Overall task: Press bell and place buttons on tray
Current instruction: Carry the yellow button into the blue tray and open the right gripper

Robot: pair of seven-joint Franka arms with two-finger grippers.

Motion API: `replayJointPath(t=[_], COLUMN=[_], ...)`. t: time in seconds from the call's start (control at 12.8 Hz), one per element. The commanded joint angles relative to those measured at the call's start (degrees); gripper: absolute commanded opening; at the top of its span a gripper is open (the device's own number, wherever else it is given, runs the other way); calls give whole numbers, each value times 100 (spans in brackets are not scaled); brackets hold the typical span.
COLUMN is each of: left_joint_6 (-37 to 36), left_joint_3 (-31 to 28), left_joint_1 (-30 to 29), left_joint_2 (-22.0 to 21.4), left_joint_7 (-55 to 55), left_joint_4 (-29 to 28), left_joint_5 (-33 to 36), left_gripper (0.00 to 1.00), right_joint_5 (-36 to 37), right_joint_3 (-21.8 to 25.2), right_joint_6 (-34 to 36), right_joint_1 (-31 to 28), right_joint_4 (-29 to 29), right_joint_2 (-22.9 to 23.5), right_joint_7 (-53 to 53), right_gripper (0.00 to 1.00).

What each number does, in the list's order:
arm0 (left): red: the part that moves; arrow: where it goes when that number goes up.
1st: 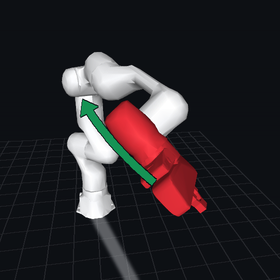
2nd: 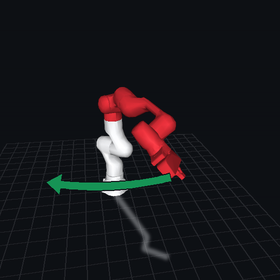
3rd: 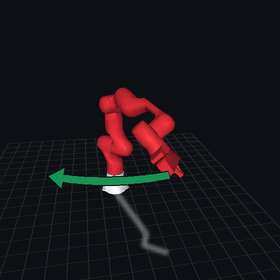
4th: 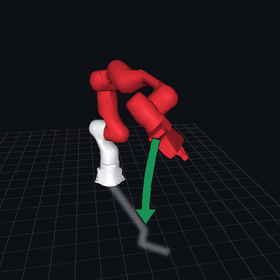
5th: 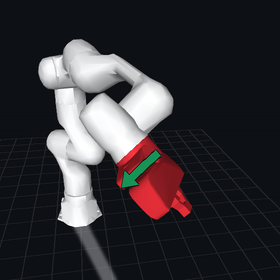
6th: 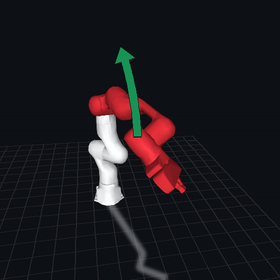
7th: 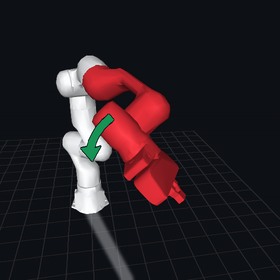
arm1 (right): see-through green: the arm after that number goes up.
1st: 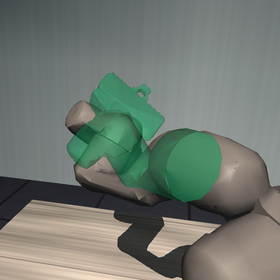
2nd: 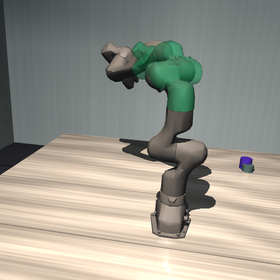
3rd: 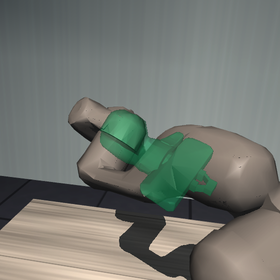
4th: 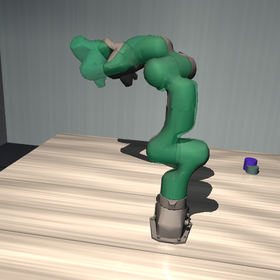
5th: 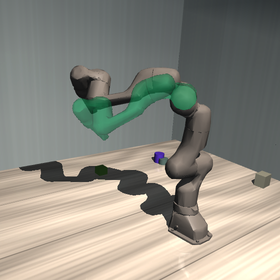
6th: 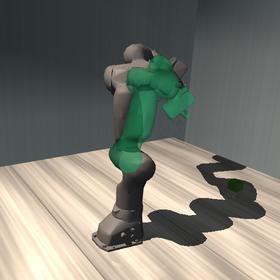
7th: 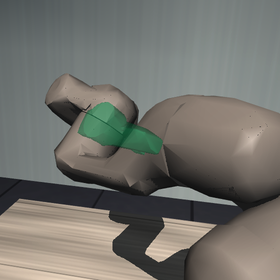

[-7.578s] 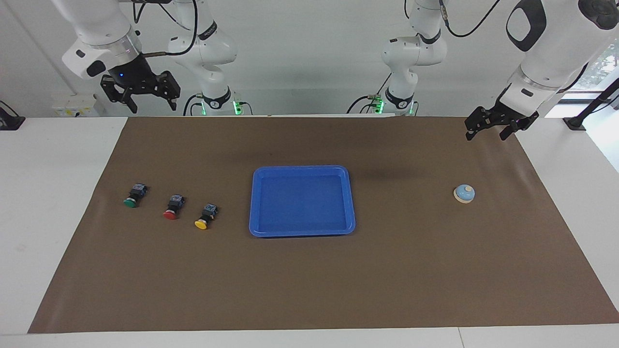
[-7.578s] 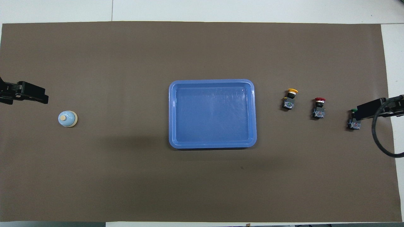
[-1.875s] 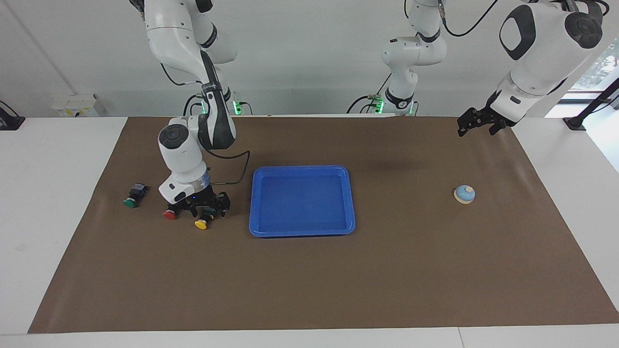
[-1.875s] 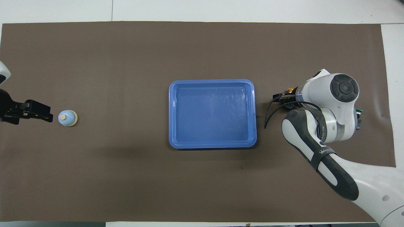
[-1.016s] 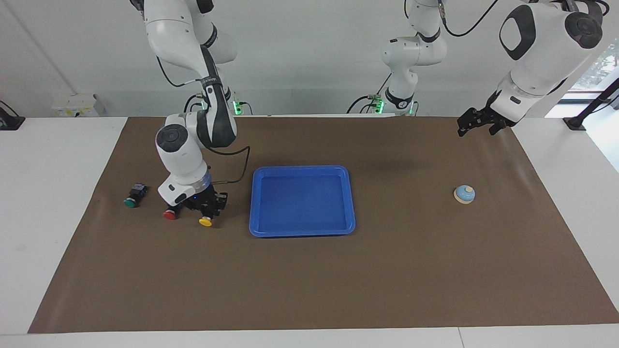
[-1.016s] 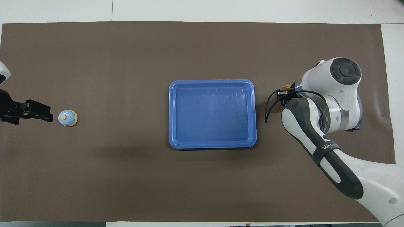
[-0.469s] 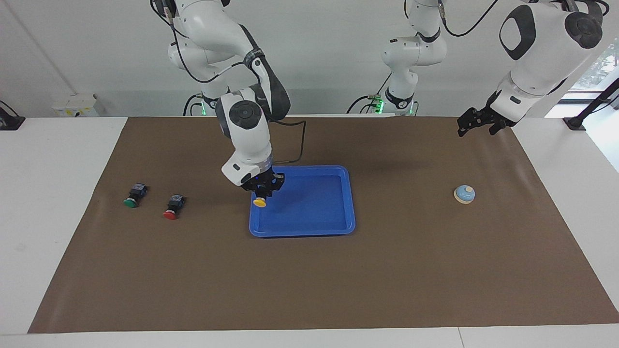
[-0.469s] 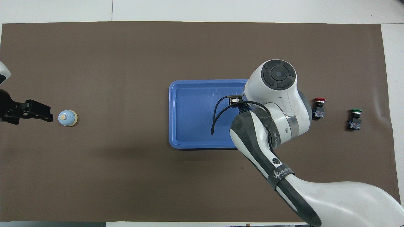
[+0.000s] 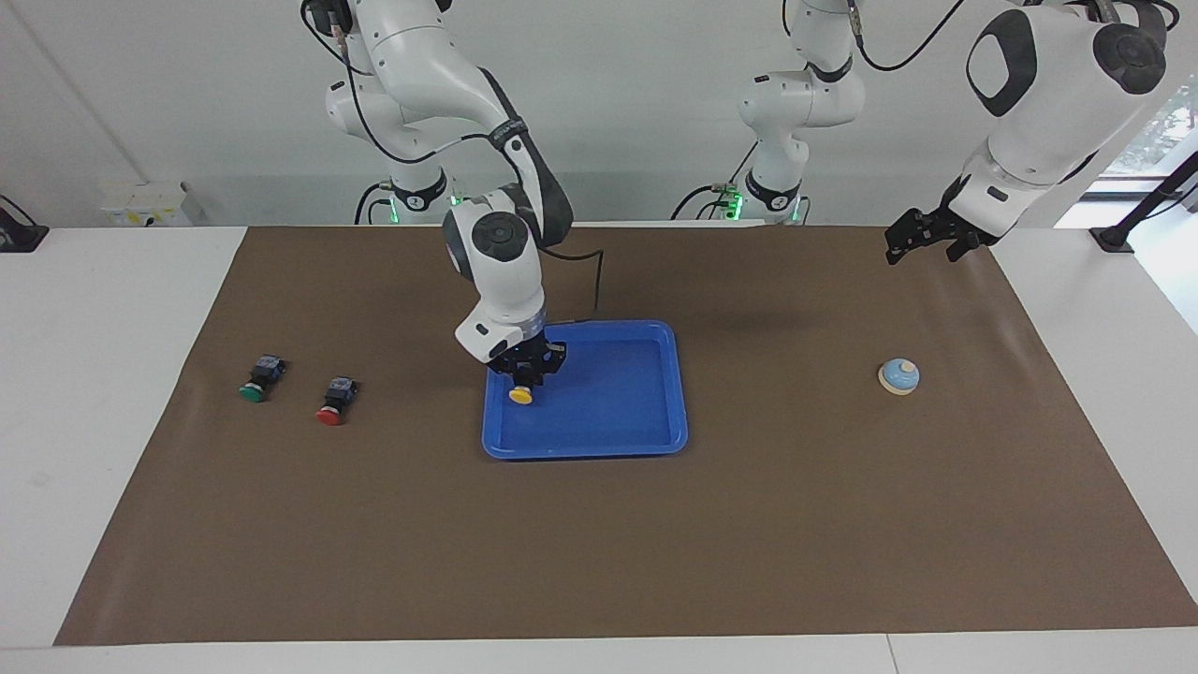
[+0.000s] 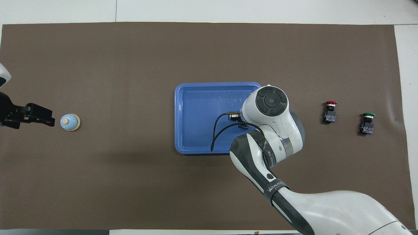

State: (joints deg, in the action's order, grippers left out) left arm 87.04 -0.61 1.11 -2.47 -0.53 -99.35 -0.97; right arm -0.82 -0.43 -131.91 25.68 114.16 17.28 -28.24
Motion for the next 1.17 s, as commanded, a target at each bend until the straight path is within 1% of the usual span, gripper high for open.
replayJointPath(t=[0.0,0.08,0.16,0.23,0.39,0.62,0.78,0.94,1.09], left_joint_6=[50,58,50,58,58,50,58,50,50], left_joint_3=[-18,-18,-18,-18,-18,-18,-18,-18,-18], left_joint_1=[3,3,3,12,3,3,3,12,3], left_joint_2=[-51,-51,-51,-51,-51,-51,-51,-51,-51], left_joint_7=[44,44,44,44,44,44,44,44,44], left_joint_4=[-5,-5,-5,-5,-5,-5,-5,-5,-5], left_joint_5=[18,18,18,18,18,18,18,18,18], left_gripper=[100,100,100,100,100,100,100,100,100], right_joint_5=[-85,-85,-85,-85,-85,-85,-85,-77,-77], right_joint_3=[16,16,16,16,16,25,60,69,69], right_joint_6=[-142,-125,-107,-81,103,822,1140,1342,1352], right_joint_1=[86,86,77,77,7,-370,-659,-1308,-1994], right_joint_4=[150,150,141,133,45,-393,-509,-509,-404], right_joint_2=[-58,-58,-58,-67,-163,-470,-664,-726,-752], right_joint_7=[-181,-225,-443,-611,-656,-534,-184,640,1712], right_gripper=[0,0,38,99,100,100,100,100,100])
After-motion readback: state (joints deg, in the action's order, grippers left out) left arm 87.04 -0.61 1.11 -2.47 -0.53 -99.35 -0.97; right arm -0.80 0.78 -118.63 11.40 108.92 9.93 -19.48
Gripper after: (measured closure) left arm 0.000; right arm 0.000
